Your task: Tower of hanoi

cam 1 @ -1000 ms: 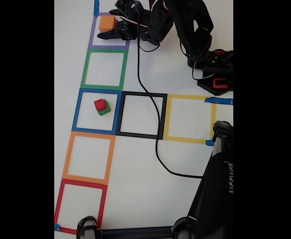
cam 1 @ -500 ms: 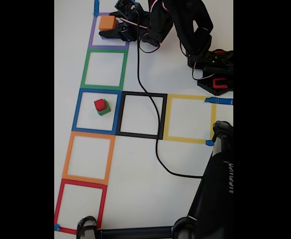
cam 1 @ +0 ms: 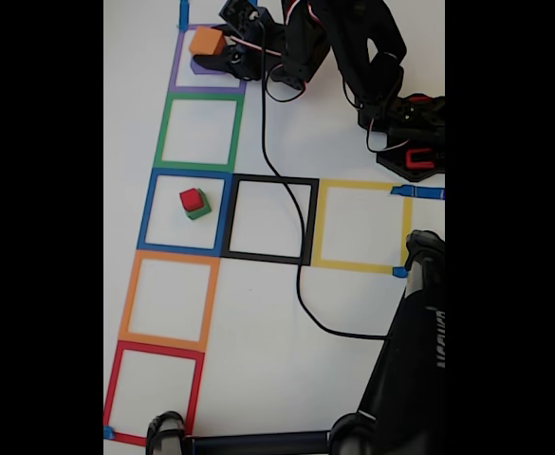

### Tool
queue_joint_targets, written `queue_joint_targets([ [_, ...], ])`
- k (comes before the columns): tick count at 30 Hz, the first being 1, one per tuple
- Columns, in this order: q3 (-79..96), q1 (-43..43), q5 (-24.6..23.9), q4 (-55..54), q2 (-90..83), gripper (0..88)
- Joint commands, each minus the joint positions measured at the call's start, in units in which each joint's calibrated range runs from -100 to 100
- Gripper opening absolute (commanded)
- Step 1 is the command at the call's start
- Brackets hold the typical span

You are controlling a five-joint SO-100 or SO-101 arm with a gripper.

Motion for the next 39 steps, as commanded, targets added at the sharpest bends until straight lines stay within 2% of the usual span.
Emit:
queue_joint_targets([
  [1,-1.31,-1.16,0.36,-0.23,-0.51,16.4],
  [11,1.69,-2.98,0.36,6.57,-8.50,15.2],
  [24,1.96,-2.60,0.36,26.65,-26.91,13.9],
  [29,-0.04,-1.74,0.36,43.82,-39.02,13.9],
  [39,-24.86,-3.17,0.36,96.29,-56.30,13.8],
])
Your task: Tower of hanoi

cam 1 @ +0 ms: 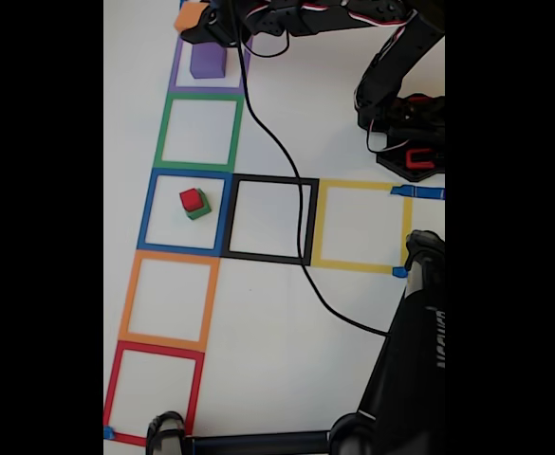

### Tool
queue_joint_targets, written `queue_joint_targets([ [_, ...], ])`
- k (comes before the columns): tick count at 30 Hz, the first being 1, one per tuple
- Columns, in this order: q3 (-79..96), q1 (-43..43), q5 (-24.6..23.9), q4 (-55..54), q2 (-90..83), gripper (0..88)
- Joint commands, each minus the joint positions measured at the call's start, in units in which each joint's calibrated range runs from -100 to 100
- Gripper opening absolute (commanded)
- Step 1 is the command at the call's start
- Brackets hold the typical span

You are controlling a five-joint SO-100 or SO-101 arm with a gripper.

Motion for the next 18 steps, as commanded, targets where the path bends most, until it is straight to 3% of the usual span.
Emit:
queue_joint_targets([
  [1,-16.99,-2.07,0.00,25.37,-6.47,13.8],
  [9,-46.44,-9.36,0.00,58.17,-6.47,13.8],
  [18,-55.26,-15.30,0.00,74.28,-11.55,13.6],
])
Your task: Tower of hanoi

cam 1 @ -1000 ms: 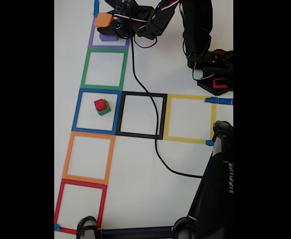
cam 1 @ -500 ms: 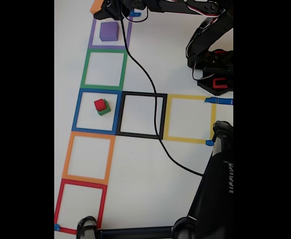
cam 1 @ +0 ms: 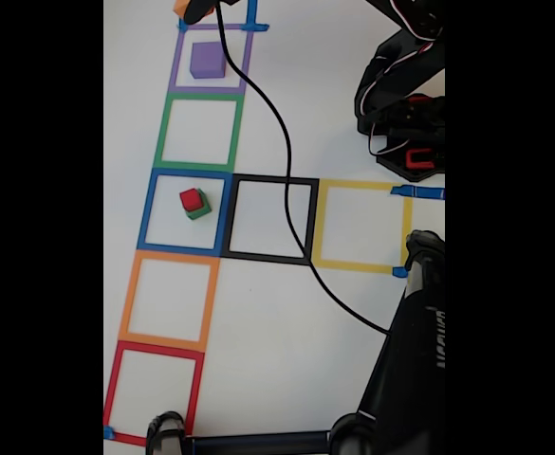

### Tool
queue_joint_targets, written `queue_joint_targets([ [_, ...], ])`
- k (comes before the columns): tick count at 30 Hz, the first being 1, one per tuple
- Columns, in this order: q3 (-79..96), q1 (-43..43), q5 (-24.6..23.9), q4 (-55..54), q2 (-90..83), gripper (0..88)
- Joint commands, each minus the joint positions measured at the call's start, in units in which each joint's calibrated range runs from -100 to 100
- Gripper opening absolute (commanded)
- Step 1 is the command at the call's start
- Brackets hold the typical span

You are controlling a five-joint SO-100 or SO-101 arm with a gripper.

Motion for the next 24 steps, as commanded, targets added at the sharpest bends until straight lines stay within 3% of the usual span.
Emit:
queue_joint_targets([
  [1,-3.03,-2.42,0.00,4.72,-4.27,13.6],
  [5,2.16,-4.91,0.00,4.63,-6.93,13.2],
  [10,16.79,-7.59,0.00,-5.00,-11.78,13.2],
  [14,30.79,-8.65,0.00,-16.58,-14.52,13.2],
  [24,63.16,-11.33,0.00,-57.23,-11.54,13.4],
])
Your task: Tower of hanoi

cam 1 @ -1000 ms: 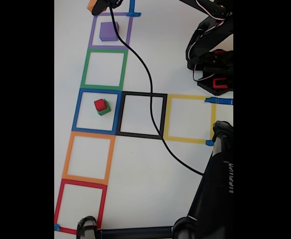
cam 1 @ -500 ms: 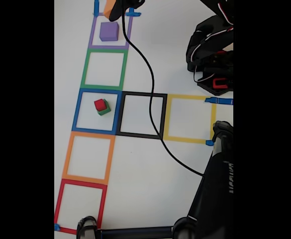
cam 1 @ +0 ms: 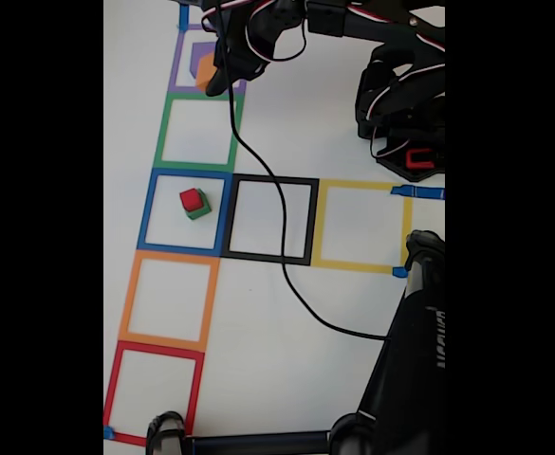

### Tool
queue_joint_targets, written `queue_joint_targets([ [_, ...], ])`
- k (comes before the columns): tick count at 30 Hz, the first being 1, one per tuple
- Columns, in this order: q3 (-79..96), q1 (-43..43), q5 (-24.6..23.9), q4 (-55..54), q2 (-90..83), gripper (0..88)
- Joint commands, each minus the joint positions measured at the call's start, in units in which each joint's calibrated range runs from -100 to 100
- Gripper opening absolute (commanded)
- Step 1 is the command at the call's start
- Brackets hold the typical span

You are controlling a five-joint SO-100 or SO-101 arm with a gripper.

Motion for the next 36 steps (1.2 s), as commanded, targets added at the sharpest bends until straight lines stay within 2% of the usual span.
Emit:
queue_joint_targets([
  [1,8.67,-2.08,0.36,-18.87,3.00,13.4],
  [8,17.95,-2.56,0.36,-49.16,19.22,13.4],
  [18,20.67,-1.22,0.36,-75.31,39.01,13.6],
  [28,21.13,-0.93,0.36,-90.94,53.14,13.7],
  [36,20.49,-1.12,0.36,-95.39,58.95,13.8],
])
